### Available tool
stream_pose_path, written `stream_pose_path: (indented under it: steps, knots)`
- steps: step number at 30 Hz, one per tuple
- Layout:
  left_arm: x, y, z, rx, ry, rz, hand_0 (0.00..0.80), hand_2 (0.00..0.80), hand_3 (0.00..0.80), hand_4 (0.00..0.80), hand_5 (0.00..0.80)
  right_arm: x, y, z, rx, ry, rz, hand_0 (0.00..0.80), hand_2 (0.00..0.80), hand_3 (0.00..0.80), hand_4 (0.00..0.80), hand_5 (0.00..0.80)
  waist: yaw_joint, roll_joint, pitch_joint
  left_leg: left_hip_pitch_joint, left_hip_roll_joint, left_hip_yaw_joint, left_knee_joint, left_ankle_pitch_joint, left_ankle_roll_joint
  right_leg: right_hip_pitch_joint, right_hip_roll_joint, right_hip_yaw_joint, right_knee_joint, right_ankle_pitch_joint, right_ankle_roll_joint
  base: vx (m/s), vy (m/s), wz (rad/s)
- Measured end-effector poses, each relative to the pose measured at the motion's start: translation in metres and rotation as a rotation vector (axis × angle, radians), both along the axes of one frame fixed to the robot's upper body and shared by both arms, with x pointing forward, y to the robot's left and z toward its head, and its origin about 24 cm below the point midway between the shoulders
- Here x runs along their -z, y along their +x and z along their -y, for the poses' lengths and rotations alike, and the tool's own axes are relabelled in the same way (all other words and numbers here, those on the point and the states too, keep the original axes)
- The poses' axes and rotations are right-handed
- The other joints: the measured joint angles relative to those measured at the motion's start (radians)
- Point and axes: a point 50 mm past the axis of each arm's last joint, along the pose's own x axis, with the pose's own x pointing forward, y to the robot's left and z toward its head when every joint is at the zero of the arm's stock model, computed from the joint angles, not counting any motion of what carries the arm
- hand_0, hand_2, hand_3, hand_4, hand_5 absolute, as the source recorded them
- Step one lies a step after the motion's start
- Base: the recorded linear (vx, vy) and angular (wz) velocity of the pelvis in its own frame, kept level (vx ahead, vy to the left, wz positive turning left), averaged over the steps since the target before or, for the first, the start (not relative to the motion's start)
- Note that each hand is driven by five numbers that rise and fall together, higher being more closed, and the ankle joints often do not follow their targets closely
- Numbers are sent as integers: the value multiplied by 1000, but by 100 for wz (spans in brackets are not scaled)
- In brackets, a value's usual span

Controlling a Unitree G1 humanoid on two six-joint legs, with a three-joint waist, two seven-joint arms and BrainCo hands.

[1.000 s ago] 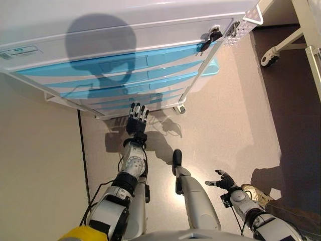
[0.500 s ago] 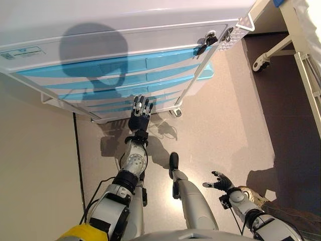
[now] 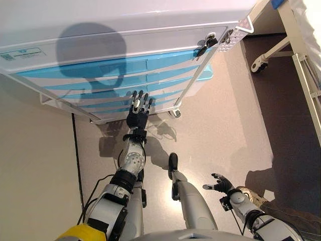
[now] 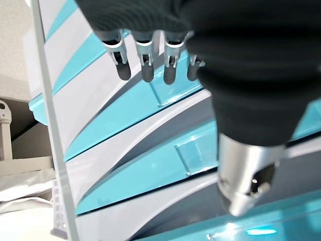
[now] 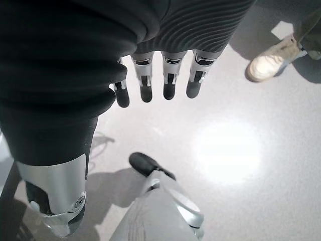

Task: Open the drawer and pick up the medicine

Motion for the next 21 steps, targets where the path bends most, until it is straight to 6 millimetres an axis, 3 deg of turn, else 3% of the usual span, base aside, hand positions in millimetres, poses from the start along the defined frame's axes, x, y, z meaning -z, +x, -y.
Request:
stream_pose_path:
  steps: [5, 12, 15, 21]
  knots:
    - [-5, 2, -16, -62, -21, 18, 0, 0, 0, 0, 0, 0, -1, 1, 0, -2, -5, 0, 0, 0, 0, 0, 2, 0, 0, 0, 2, -2, 0, 0, 0, 1, 0, -2, 0, 0, 0, 0, 0, 0]
    - [-4, 1, -16, -69, -26, 18, 0, 0, 0, 0, 0, 1, -1, 1, -3, -3, -7, 0, 0, 0, 0, 0, 4, 0, 0, 0, 3, -4, 2, 1, 0, 5, -1, -6, -3, 0, 0, 0, 0, 0]
    - [3, 1, -17, -79, -25, -13, 0, 0, 0, 0, 0, 1, -1, 0, -2, -4, -5, 0, 0, 0, 0, 0, 6, 2, -1, 1, 3, -5, 4, 1, 0, 8, -1, -8, -4, 0, 0, 0, 0, 0]
    - [35, -5, -26, -110, 4, -167, 0, 0, 0, 0, 0, 1, -1, 0, -1, -4, -4, 0, 0, 0, 0, 0, 7, 3, 0, -2, 2, -7, 8, 1, 0, 9, -1, -8, -7, 0, 0, -6, 3, 0]
